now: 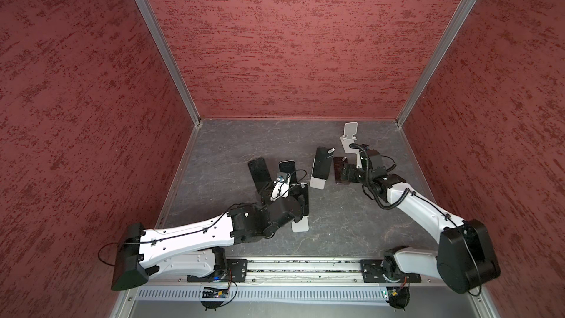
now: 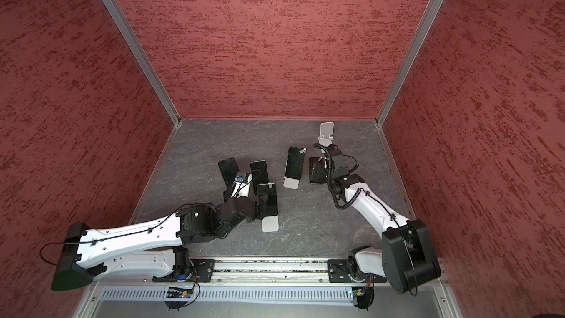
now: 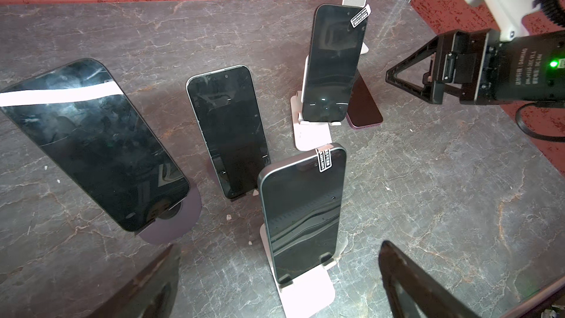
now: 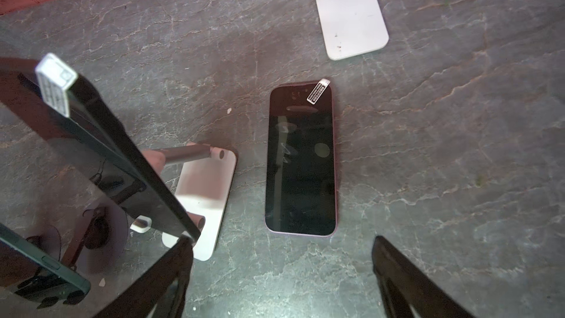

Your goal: Remove the phone from the phone stand

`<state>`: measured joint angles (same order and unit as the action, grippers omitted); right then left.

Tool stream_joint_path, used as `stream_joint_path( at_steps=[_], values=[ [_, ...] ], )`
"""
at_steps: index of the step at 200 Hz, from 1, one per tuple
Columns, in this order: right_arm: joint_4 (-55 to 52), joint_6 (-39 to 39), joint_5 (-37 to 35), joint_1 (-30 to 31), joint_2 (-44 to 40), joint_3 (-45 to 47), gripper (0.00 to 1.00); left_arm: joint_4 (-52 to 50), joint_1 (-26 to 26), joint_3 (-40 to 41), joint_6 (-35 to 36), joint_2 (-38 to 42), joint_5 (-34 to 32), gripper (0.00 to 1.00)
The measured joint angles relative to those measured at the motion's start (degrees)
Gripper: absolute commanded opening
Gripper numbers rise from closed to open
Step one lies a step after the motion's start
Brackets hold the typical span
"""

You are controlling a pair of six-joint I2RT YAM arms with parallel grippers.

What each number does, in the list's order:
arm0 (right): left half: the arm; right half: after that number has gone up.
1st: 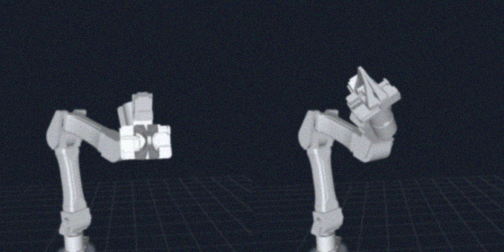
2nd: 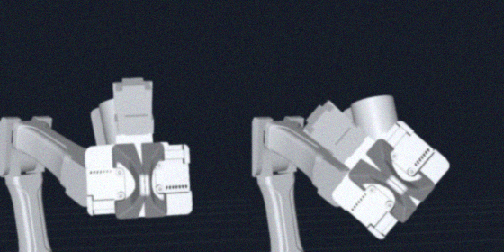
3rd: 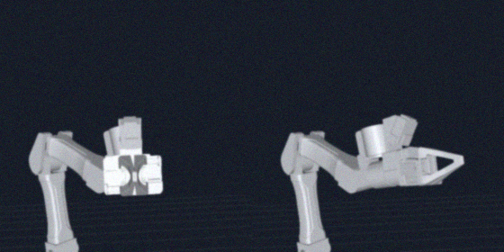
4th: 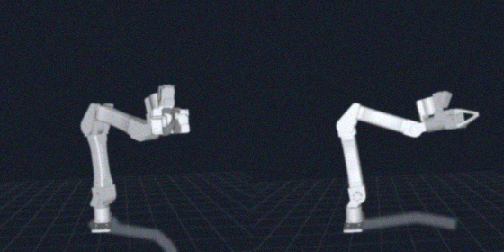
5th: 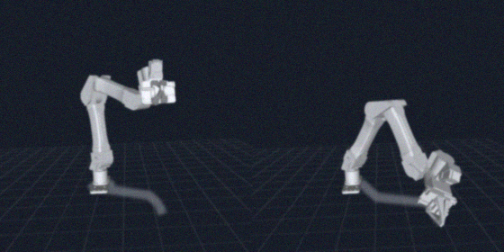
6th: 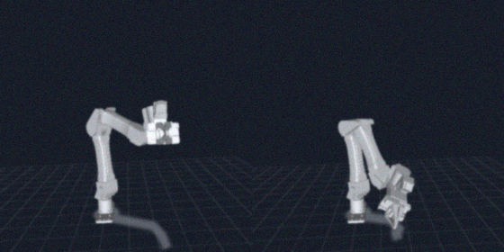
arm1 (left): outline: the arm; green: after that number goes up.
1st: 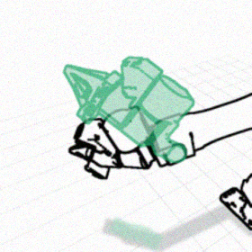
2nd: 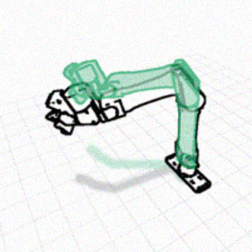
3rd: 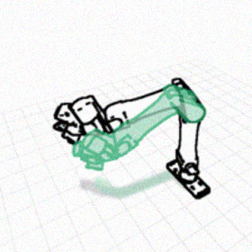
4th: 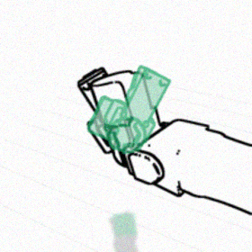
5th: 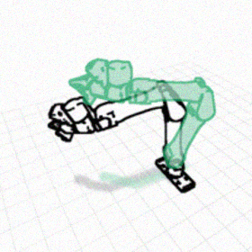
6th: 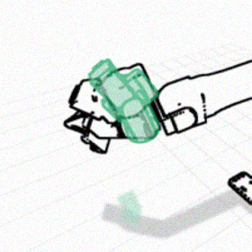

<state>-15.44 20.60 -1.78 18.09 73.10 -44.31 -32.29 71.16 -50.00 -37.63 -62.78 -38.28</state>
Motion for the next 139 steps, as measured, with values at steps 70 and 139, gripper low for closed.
stream_joint_path(
  at_steps=[70, 139],
  values=[
    [-3.28, 2.23, -0.87, 6.62, -7.96, 1.97, 0.92, 1.05, 0.33, 0.46, -0.04, -0.31, -0.13, 1.0],
    [-5.27, 6.51, -2.03, 15.67, -13.92, 2.01, 0.92, 6.01, 0.15, 7.67, 0.57, 9.7, 0.85, 1.0]
  ],
)
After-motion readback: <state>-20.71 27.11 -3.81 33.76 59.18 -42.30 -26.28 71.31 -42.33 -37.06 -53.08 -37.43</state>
